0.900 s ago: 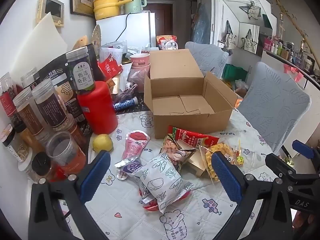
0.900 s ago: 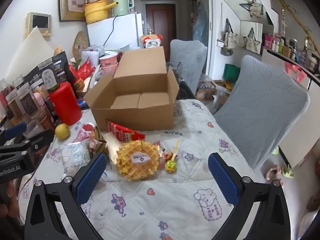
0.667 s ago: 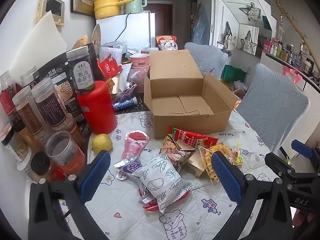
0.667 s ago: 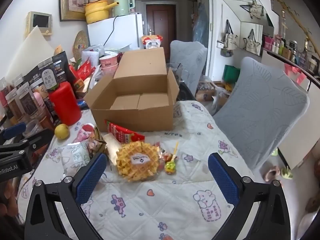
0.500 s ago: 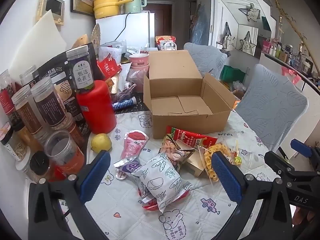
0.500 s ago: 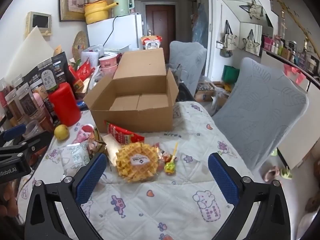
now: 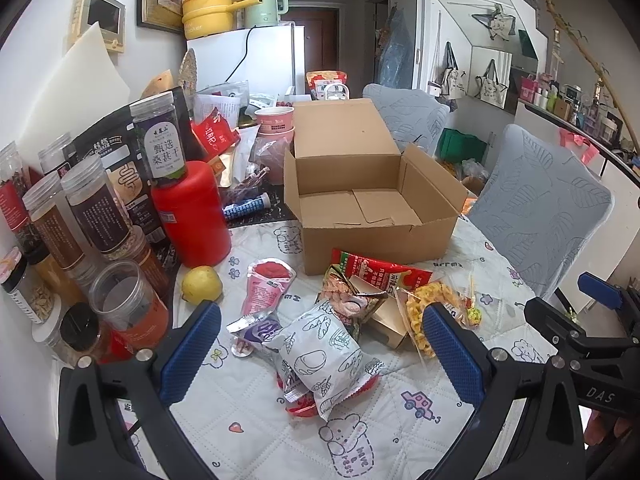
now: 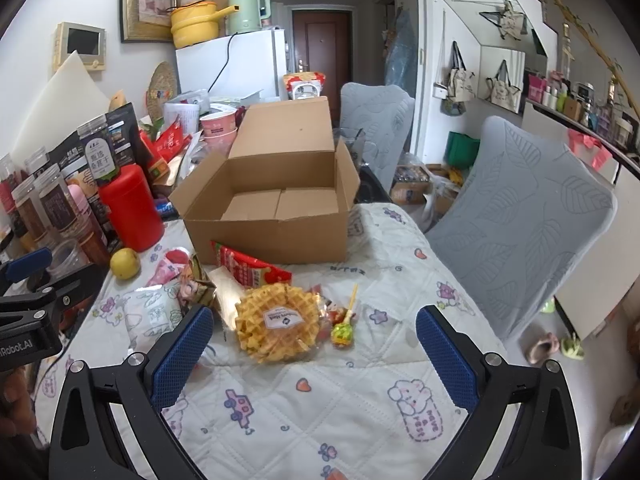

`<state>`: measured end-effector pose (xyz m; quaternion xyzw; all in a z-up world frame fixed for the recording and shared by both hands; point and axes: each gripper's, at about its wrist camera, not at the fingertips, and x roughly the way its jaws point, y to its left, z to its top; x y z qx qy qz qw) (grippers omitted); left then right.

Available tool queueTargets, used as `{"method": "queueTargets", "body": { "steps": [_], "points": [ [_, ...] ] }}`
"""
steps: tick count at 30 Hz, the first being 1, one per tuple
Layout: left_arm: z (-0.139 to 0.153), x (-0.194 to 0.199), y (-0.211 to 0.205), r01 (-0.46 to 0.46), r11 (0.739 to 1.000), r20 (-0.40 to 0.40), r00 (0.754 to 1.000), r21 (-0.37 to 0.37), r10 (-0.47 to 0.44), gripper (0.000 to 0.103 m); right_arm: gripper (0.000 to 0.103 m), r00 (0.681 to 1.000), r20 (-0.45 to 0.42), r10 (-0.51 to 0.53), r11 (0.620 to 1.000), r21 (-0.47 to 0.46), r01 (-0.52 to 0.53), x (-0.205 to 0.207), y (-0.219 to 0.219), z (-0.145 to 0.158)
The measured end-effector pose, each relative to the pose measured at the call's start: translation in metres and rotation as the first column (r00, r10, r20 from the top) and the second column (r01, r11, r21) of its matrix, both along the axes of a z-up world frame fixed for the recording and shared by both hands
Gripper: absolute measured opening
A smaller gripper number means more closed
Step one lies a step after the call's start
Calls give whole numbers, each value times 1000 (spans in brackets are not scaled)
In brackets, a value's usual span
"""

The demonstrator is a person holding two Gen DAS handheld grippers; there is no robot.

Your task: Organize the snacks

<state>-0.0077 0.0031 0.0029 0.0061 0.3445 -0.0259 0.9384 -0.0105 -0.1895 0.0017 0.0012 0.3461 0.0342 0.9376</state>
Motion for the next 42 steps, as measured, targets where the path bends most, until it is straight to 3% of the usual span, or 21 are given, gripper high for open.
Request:
{"method": "queueTargets", "body": {
  "steps": [42],
  "points": [
    [1,-9,-6,37,999,-7,999,-31,-38,103,103,1000,12,4,1000,0,-4,-6,2,4]
  ]
}}
